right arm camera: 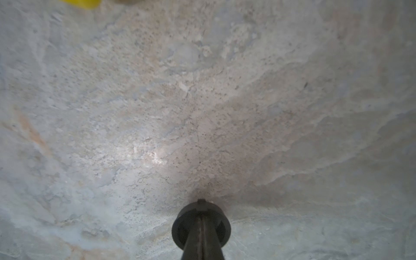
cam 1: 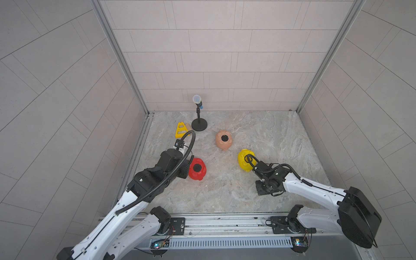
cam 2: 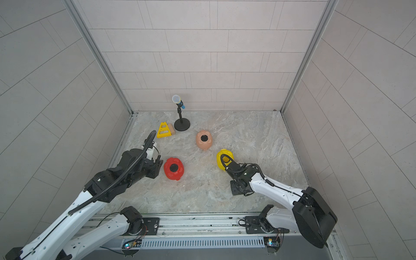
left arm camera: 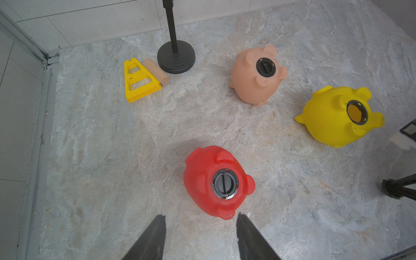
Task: Close piggy banks
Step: Pick up the knob at the center of the board, then insert the knob into the piggy bank.
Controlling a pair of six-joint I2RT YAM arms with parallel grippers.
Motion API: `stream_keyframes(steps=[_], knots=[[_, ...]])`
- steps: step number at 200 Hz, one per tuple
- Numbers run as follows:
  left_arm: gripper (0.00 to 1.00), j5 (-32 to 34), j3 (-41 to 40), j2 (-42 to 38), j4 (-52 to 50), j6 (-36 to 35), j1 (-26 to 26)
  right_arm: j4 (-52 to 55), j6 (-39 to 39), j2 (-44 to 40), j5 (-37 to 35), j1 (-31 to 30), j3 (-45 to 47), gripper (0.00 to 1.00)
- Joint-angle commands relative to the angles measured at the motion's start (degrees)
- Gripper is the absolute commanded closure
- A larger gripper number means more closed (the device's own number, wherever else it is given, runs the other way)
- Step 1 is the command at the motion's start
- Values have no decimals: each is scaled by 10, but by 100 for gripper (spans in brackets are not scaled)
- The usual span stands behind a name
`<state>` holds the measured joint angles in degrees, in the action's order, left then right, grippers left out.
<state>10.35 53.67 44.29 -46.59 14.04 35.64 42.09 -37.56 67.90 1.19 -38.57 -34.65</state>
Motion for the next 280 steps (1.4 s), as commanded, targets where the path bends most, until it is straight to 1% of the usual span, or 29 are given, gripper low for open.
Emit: stream_keyframes(steps=[1, 27, 48, 52, 65, 94, 115, 134, 142, 168, 206, 221, 228, 243, 262, 280], knots=[[44, 1, -5, -3, 5, -4, -2, 45, 2, -20, -14, 2, -34, 100], [44, -5, -4, -3, 5, 1, -2, 83, 24, -44, -22, 4, -75, 100], [44, -8, 0, -2, 4, 17, -2, 72, 40, -73, 2, 9, -87, 100], [44, -8, 1, 16, 6, 22, -2, 71, 43, -78, 3, 10, -90, 100], [44, -15, 7, 28, 8, 32, -2, 75, 64, -91, -3, 10, -111, 100], [44, -36, 12, 43, 30, 64, -2, 111, 139, -82, -23, 25, -185, 100], [44, -79, 10, 58, 67, 80, -2, 120, 205, -66, -12, 47, -234, 100], [44, -106, 7, 72, 101, 101, -1, 122, 284, -52, 25, 62, -262, 100], [44, -119, 4, 80, 118, 108, -2, 130, 302, -47, 26, 66, -275, 100], [44, -153, -3, 104, 154, 127, -1, 119, 368, -41, 67, 73, -291, 100], [44, -194, -25, 119, 221, 147, -1, 132, 454, -20, 64, 74, -322, 100], [44, -203, -24, 128, 237, 147, 1, 139, 502, -2, 118, 74, -328, 100], [44, -204, -25, 132, 245, 147, 1, 136, 518, 3, 130, 74, -326, 100], [44, -209, -28, 145, 266, 151, 1, 124, 547, 15, 114, 74, -318, 100], [44, -235, -30, 171, 299, 166, 1, 107, 575, 30, 93, 74, -309, 100], [44, -262, -36, 195, 337, 184, 1, 100, 596, 49, 87, 74, -313, 100]])
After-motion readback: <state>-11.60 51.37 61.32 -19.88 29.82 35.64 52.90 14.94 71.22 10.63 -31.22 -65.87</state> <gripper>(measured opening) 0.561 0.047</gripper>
